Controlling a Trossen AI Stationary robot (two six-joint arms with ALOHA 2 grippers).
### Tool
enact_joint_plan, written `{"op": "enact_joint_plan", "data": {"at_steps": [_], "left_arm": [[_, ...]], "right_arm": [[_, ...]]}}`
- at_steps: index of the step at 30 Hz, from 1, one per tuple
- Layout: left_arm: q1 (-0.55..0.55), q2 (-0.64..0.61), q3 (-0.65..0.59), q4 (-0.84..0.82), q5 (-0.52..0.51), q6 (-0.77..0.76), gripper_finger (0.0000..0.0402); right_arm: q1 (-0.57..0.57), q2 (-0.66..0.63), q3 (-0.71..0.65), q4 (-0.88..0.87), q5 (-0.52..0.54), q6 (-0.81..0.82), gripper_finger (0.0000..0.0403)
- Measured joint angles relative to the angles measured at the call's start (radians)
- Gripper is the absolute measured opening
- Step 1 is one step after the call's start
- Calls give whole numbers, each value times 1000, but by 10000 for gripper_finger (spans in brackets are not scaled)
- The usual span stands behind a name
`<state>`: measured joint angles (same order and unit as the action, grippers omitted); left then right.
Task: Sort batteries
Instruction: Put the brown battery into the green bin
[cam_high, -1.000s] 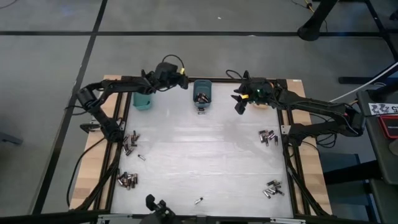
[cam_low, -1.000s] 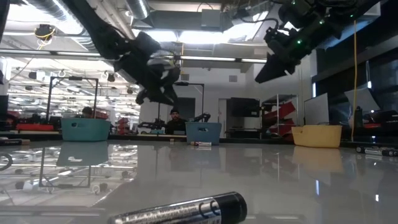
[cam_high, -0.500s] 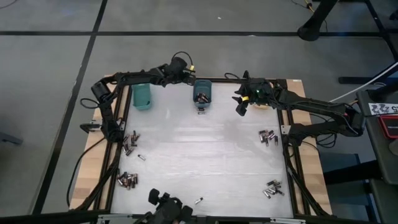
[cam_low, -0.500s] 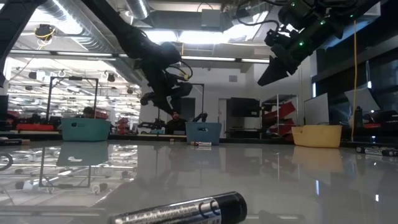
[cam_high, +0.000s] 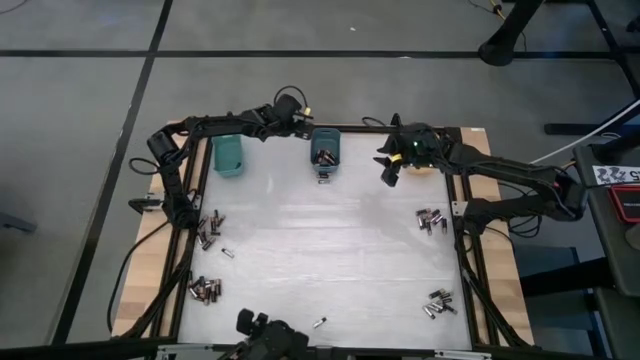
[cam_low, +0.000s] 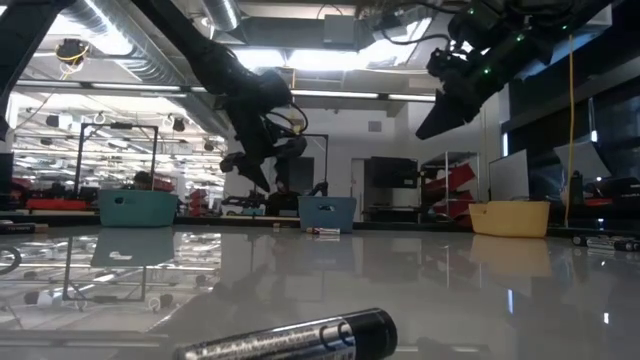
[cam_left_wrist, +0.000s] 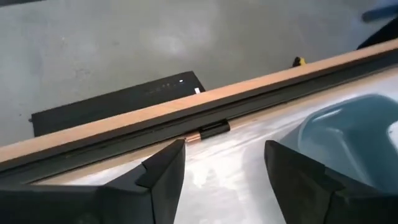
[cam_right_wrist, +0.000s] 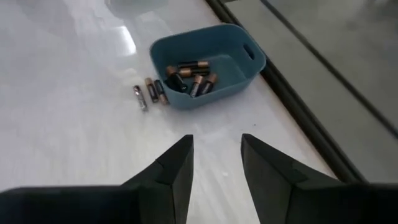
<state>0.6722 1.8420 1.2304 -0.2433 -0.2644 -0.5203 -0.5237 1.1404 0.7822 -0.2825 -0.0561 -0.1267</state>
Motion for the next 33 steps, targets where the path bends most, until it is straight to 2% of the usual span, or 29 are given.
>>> {"op": "enact_joint_plan", "data": {"at_steps": [9,15,19,25,33], "left_arm": [[-4,38,0,6,16,-143,202],[8,82,0,52,30,-133,202],[22,123,46,34,66,-86,202],[23,156,114,-6,74,-45,202],[25,156,119,-27,32,-49,202]], "right_arm": [[-136,0,-93,90,-120,31,136],[-144,0,-101,98,-134,57,136],[-143,0,-101,94,-172,78,136],[-142,1,-132,102,-173,101,136],[-144,1,-143,114,-138,127,136]]}}
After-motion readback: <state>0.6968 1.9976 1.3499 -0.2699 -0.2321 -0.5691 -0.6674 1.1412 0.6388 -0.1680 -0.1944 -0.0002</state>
